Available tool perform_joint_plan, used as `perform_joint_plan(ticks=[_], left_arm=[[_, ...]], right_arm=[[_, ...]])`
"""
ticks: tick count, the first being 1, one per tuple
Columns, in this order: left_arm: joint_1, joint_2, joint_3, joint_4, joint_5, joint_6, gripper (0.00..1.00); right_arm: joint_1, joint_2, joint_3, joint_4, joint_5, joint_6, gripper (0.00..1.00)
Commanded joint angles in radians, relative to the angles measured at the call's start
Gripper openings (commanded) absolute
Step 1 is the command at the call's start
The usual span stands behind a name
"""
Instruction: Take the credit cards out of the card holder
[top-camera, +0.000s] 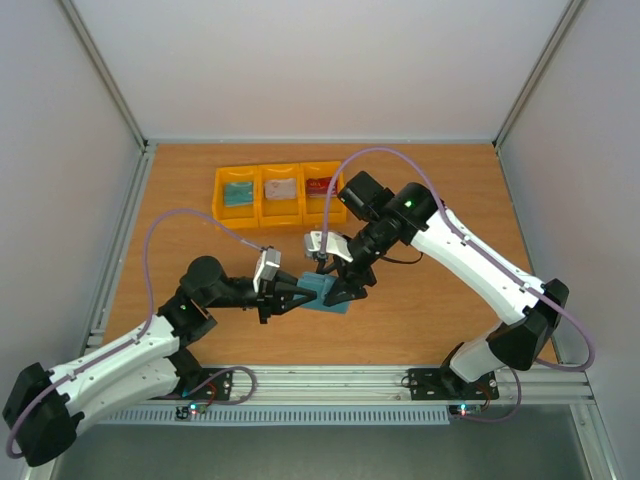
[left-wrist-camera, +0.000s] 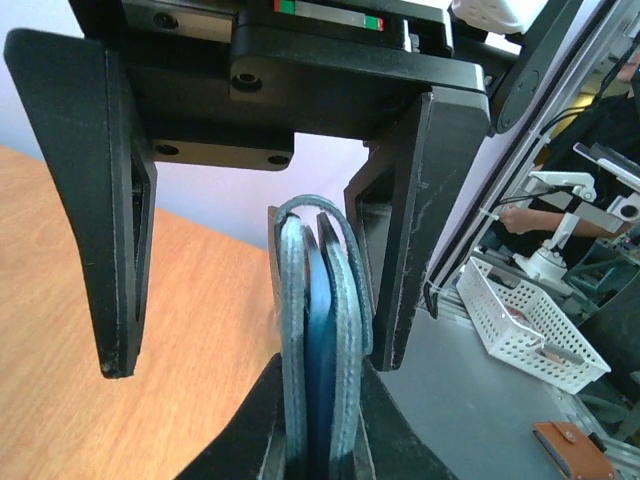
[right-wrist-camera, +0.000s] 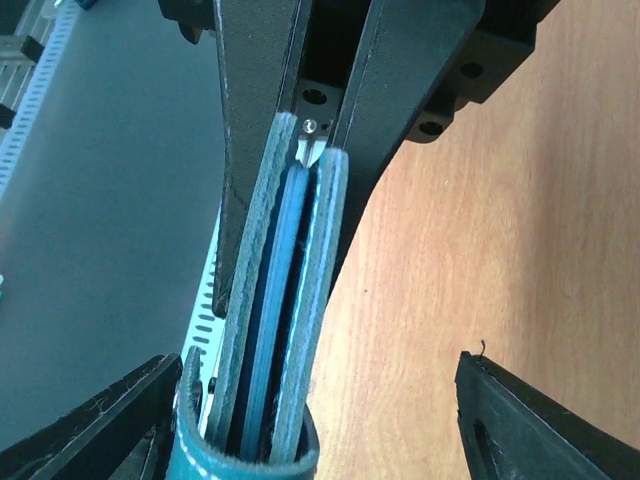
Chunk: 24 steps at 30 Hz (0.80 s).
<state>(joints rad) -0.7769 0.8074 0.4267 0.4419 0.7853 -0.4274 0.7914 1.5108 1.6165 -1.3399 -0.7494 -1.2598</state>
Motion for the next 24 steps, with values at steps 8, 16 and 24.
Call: perform_joint_plan(ticks=[8,16,24], left_arm=[[-0.024,-0.020,0.031,0.023,0.031,0.122,0.00],[-0.032,-0.023,0.032,0.029,0.011,0.121,0.00],[-0.038,-0.024,0.026,0.043,-0.026,0.075,0.00]], right_arm=[[-0.001,-0.033,0.116,-0.158,-0.032,-0.054,0.75],[0.000,0.004,0.101,-0.111,0.021,0.013,0.62],[0.013,-0.007,0.049,-0.024,0.074,0.051,0.53]])
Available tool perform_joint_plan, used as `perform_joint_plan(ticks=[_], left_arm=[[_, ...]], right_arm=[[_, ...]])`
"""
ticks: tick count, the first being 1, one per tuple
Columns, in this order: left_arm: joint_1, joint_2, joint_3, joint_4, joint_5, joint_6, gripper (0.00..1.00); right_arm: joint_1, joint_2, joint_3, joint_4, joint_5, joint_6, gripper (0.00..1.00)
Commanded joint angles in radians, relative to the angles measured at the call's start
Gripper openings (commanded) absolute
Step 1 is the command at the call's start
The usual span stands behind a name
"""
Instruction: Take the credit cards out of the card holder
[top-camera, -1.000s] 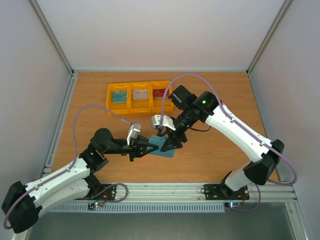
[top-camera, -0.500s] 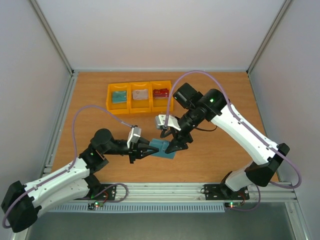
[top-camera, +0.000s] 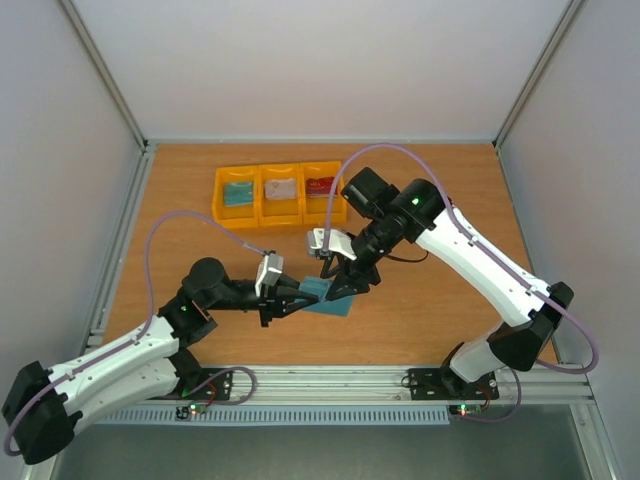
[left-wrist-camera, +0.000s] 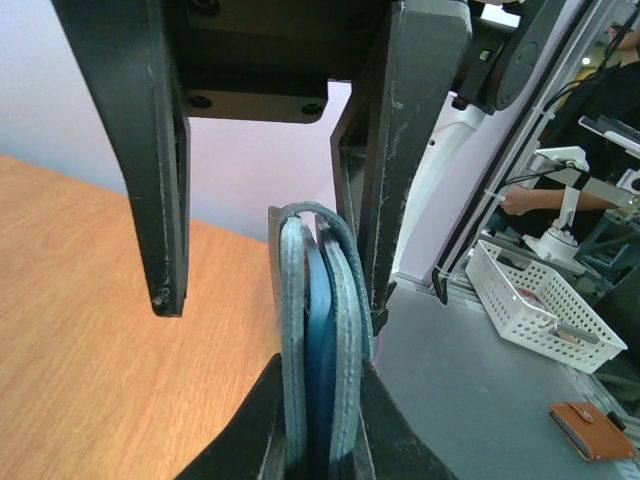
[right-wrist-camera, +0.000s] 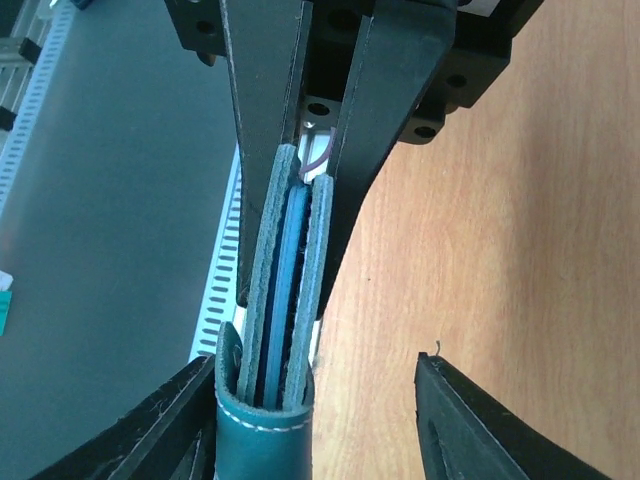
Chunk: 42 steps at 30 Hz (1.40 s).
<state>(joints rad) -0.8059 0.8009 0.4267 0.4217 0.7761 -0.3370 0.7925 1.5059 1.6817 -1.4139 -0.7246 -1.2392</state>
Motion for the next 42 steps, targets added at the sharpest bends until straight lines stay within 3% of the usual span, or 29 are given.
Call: perform_joint_plan(ticks=[1,8,11,21,23,25,31,42], left_arm=[[-0.009,-0.015,0.026,0.063,-0.016,-0.016,0.00],[-0.010,-0.013,0.029,0.065,-0.015,-0.004,0.00],[-0.011,-0.013,0.034,0.063,-0.023,-0.004,0.00],[-0.013,-0.012,0.038,0.052,-0.023,-0.004,0.00],[-0.012,-0.013,0.036,0.051,-0.024,-0.006,0.00],[-0.013,-0.012,0.034,0.052,-0.028,-0.008,0.00],[-0.013,-0.012,0.035,0.047,-0.035,-0.015,0.00],[-0.017,-0.011,0.033,0.043,-0.029,-0.008,0.00]], right_arm=[[0.014,-0.002,-0.018,0.054,0.053,0.032,0.53],[0.018,-0.022,-0.035,0.100,0.078,0.043,0.47],[0.031,-0.019,-0.060,0.112,0.153,0.059,0.50],[0.031,-0.042,-0.065,0.121,0.116,0.044,0.56],[0.031,-0.055,-0.061,0.122,0.101,0.039,0.59],[0.031,-0.056,-0.065,0.136,0.117,0.049,0.71],[0.058,-0.054,-0.109,0.192,0.165,0.094,0.76],[0.054,-0.026,-0.017,0.136,0.163,0.066,0.58]])
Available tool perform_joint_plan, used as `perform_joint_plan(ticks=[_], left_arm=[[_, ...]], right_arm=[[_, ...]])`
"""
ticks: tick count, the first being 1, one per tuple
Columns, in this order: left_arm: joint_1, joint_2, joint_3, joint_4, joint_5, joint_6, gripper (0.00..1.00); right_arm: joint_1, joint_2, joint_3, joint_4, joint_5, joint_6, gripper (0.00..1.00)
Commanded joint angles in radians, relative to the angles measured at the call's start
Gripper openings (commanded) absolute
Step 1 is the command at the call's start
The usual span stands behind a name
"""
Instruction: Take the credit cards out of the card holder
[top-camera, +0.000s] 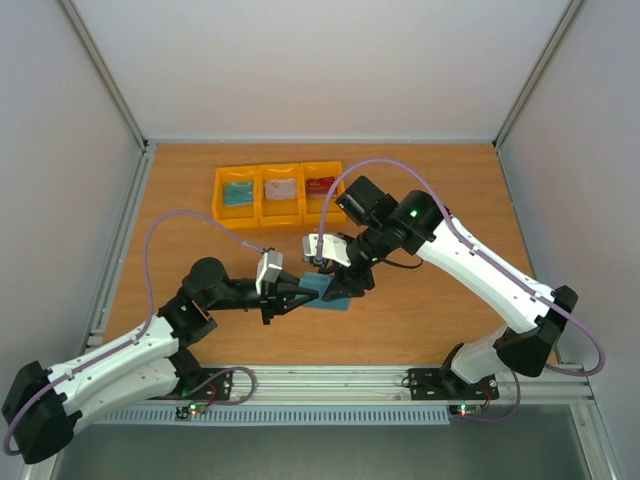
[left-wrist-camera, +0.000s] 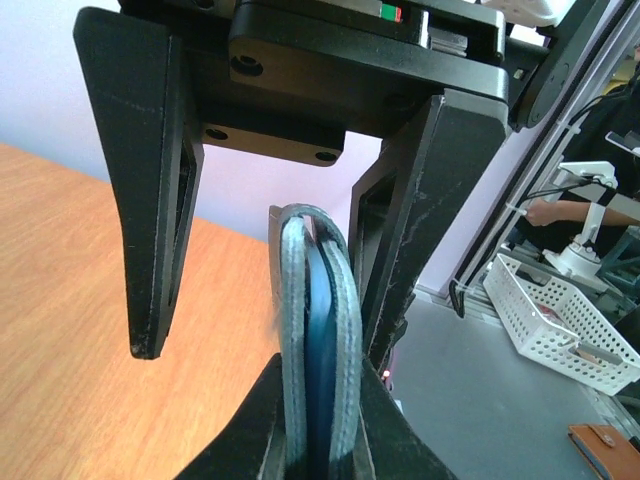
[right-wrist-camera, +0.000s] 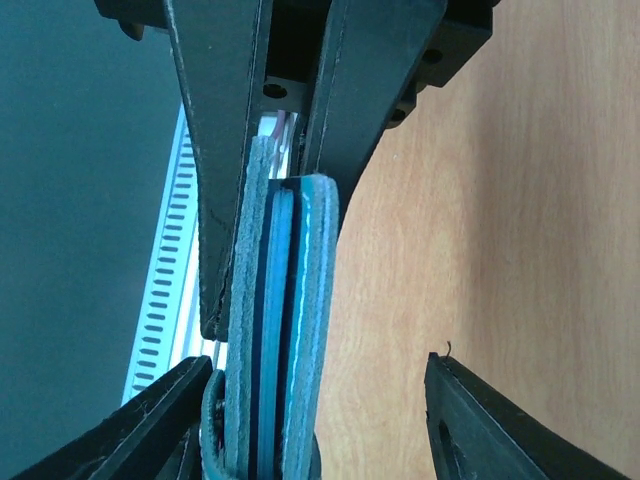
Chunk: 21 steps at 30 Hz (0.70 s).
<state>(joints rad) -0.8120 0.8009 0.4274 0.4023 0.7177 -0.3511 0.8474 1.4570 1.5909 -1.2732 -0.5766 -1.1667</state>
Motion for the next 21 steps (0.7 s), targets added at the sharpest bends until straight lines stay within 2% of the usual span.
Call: perform_joint_plan(ticks=[1,12,16,21], left_arm=[[-0.011,-0.013,0.033,0.061,0.029,0.008,0.00],[-0.023,-0.009,0.035,0.034,0.022,0.028,0.00],[-0.026,-0.012,0.037,0.023,0.012,0.032,0.00],[-0.027,-0.012,0.033,0.023,0.009,0.030,0.00]], right_arm=[[-0.002,0.030,0.081,-0.010,0.014,-0.008,0.58],[-0.004,0.059,0.120,-0.010,-0.032,-0.023,0.63],[-0.005,0.059,0.122,-0.011,-0.012,-0.031,0.69],[-0.005,0.057,0.123,-0.050,0.008,-0.036,0.69]])
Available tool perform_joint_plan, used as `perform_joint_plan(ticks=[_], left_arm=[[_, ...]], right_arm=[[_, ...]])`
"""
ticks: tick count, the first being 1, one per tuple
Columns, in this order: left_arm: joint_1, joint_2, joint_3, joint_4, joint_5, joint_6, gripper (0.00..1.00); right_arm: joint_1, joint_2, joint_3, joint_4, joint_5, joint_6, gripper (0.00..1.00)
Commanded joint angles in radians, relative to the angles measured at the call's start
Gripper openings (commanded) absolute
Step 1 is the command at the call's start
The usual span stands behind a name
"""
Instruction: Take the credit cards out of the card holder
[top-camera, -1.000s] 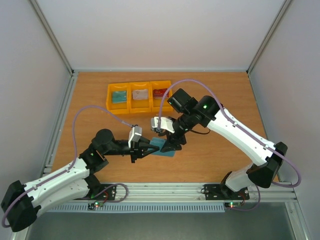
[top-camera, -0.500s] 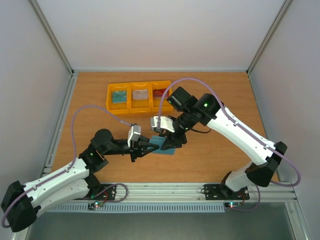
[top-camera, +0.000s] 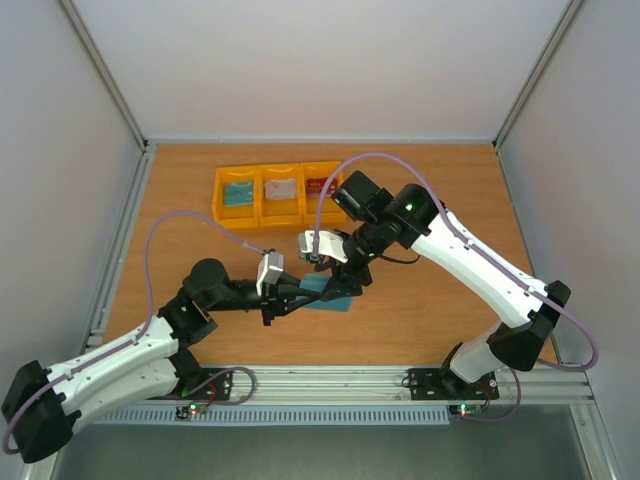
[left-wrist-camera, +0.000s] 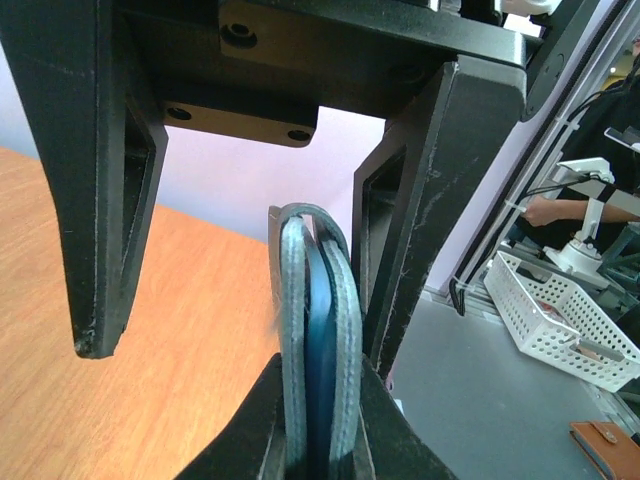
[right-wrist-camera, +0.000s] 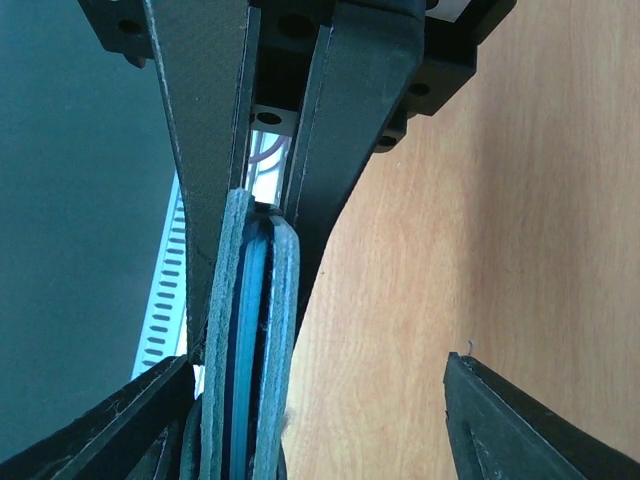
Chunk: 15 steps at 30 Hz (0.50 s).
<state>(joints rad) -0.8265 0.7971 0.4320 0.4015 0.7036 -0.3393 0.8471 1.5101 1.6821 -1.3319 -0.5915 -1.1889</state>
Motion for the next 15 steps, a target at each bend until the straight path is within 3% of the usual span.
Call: perform_joint_plan(ticks=[1,4,9,15], left_arm=[[-0.013,-0.009,0.028,0.024,0.024,0.018,0.00],[-0.014,-0.006,0.027,0.025,0.026,0.017,0.00],[-0.016,-0.006,0.024,0.001,0.031,0.031,0.00],[-0.020,-0.004,0.028,-0.019,0.033,0.045,0.00]], right_arm=[[-0.006,-0.002,0.028,0.008,0.024,-0.015,0.69],[-0.009,-0.011,0.028,0.004,0.018,-0.009,0.65],[-0.015,-0.010,0.037,0.006,-0.008,0.005,0.43],[-0.018,-0.008,0.034,0.016,-0.060,0.040,0.32]])
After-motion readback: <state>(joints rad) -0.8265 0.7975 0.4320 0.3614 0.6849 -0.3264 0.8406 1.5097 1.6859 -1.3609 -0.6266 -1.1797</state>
